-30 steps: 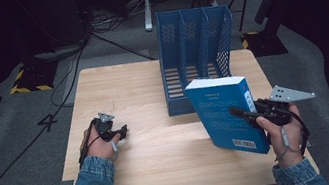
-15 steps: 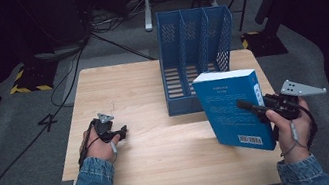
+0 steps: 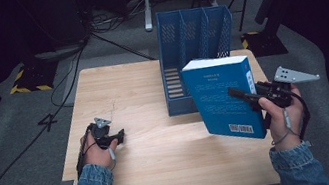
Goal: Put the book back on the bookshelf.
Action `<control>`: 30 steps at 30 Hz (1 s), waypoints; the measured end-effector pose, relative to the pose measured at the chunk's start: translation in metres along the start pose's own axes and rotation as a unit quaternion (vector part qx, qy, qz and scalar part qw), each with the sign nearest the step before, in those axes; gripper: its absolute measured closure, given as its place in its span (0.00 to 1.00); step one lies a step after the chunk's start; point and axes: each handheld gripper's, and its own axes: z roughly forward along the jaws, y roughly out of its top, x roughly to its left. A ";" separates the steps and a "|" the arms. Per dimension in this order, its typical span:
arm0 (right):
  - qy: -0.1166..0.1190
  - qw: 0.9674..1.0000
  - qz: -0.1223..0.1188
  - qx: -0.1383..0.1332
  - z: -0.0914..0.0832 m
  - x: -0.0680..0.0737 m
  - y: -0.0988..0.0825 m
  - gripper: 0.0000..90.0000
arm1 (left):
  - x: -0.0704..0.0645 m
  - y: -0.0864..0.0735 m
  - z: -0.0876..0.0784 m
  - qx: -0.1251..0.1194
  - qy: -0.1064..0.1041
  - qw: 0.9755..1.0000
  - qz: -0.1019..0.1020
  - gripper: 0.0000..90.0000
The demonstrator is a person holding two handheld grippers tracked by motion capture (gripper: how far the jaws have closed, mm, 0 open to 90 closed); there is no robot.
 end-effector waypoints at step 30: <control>0.000 0.999 -0.010 -0.040 0.106 -0.018 0.085 0.69 | 0.008 -0.017 -0.018 0.001 0.013 1.000 -0.010 0.33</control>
